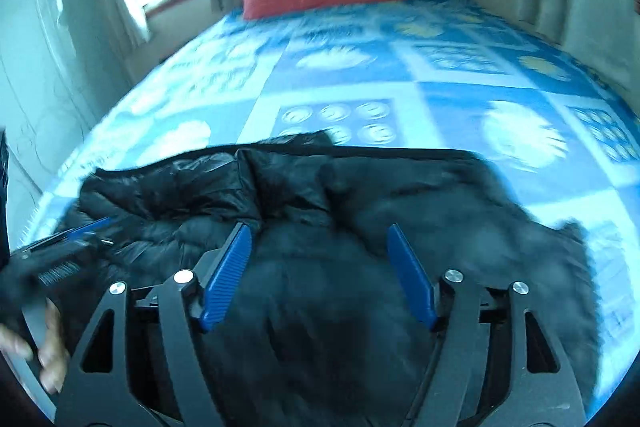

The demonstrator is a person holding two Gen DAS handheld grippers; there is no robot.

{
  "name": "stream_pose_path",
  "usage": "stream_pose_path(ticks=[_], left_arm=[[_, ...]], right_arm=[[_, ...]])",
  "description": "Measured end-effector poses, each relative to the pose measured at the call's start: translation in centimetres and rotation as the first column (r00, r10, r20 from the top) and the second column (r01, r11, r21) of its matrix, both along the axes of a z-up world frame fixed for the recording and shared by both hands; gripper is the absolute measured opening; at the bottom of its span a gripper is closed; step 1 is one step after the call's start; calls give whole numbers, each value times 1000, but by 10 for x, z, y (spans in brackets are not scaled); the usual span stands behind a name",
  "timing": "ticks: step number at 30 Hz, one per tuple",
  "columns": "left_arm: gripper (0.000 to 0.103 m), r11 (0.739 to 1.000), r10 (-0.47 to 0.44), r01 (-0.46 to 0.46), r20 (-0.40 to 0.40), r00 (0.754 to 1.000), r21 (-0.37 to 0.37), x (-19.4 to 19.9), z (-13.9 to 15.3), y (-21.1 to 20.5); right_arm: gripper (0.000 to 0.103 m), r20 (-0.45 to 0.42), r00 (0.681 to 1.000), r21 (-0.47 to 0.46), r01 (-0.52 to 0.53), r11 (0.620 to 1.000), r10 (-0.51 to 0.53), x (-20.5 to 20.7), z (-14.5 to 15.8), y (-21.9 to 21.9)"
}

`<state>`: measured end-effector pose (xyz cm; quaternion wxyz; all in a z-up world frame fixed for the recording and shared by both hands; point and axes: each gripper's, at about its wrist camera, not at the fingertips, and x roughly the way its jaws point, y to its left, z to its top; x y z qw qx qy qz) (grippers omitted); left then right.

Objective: Fold large clothes

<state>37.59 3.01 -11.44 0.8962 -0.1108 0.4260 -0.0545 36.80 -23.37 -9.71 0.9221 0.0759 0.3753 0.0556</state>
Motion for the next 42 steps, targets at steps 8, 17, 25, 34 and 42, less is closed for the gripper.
stream_pose_path(ticks=[8,17,25,34,42], left_arm=[[73,965,259,-254,74,963,-67,-138,23,97],[76,818,432,-447,-127,893,-363,-245,-51,150],[79,762,409,-425,-145,901,-489,-226,-69,143],[30,807,426,-437,-120,897,-397,-217,-60,126],[22,820,404,-404,-91,910,-406,-238,-46,126]], right_arm=[[78,-9,974,32,227,973,-227,-128,-2,-102],[78,-148,928,189,366,911,-342,-181,-60,-154],[78,-198,929,325,363,873,-313,-171,-82,-143],[22,-141,949,391,314,865,-281,-175,-70,-136],[16,-119,957,417,289,862,-264,-197,-58,-137]])
